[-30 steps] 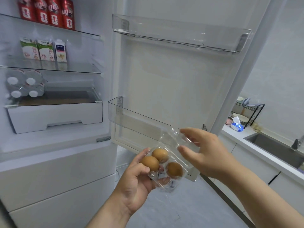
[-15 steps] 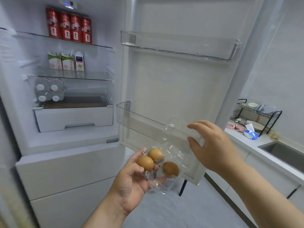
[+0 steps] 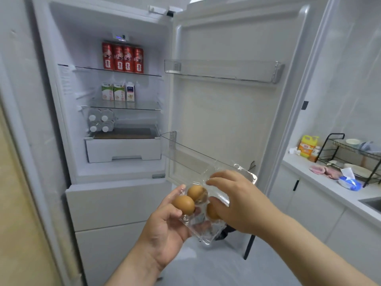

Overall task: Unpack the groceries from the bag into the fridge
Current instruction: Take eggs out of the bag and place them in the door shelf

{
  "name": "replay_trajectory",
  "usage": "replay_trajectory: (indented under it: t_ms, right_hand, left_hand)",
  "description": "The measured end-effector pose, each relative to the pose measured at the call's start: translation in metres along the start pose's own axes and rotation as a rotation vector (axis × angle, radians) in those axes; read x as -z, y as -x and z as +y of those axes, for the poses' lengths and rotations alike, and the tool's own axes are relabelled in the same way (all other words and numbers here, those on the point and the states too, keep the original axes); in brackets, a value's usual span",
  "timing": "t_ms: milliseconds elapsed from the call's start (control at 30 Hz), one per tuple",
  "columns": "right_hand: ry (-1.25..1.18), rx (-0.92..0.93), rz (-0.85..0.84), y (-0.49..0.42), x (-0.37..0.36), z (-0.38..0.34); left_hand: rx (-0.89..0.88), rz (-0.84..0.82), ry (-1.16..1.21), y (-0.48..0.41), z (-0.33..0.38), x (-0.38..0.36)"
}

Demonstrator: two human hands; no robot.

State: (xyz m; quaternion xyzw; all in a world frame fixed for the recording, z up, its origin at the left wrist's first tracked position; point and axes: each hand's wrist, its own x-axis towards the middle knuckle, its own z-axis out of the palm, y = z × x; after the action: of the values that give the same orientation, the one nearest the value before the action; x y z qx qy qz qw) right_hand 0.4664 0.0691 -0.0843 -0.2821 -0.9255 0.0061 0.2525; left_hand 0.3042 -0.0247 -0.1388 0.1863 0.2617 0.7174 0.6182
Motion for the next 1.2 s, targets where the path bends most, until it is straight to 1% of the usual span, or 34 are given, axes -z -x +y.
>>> replay_trajectory:
  t_ms: [100, 200, 333, 433, 500, 633, 767, 933, 1200]
  right_hand:
    - [-0.101, 0.035, -0.113, -0.005, 0.006, -0.008]
    - [-0.138, 0.069, -0.185, -0.004, 0.012, -0.014]
    - [-0.17, 0.137, -0.18, -0.004, 0.02, -0.018]
    - [-0.209, 0.184, -0.132, -0.008, 0.025, -0.025]
    - [-0.242, 0.173, -0.105, -0.012, 0.03, -0.03]
    - [-0.276, 0.136, -0.173, -0.027, 0.049, -0.038]
    - [-0.234, 0.1, -0.198, -0.05, 0.061, -0.037]
    - [-0.16, 0.095, -0.291, -0.077, 0.069, -0.032]
    - [-0.059, 0.065, -0.202, -0.127, 0.057, -0.022]
  left_hand:
    - [-0.029, 0.002, 0.0, 0.013, -0.004, -0.008]
    - [-0.05, -0.003, -0.015, 0.025, -0.005, -0.013]
    - [-0.089, -0.026, -0.053, 0.04, -0.002, -0.023]
    - [-0.118, -0.043, -0.057, 0.047, 0.002, -0.029]
    - [-0.133, -0.044, -0.045, 0.048, 0.007, -0.032]
    - [-0.16, -0.071, -0.067, 0.048, 0.021, -0.039]
    - [-0.139, -0.112, -0.111, 0.04, 0.041, -0.041]
    - [-0.115, -0.195, -0.128, 0.014, 0.067, -0.038]
    - [-0.022, -0.32, -0.152, -0.042, 0.116, -0.026]
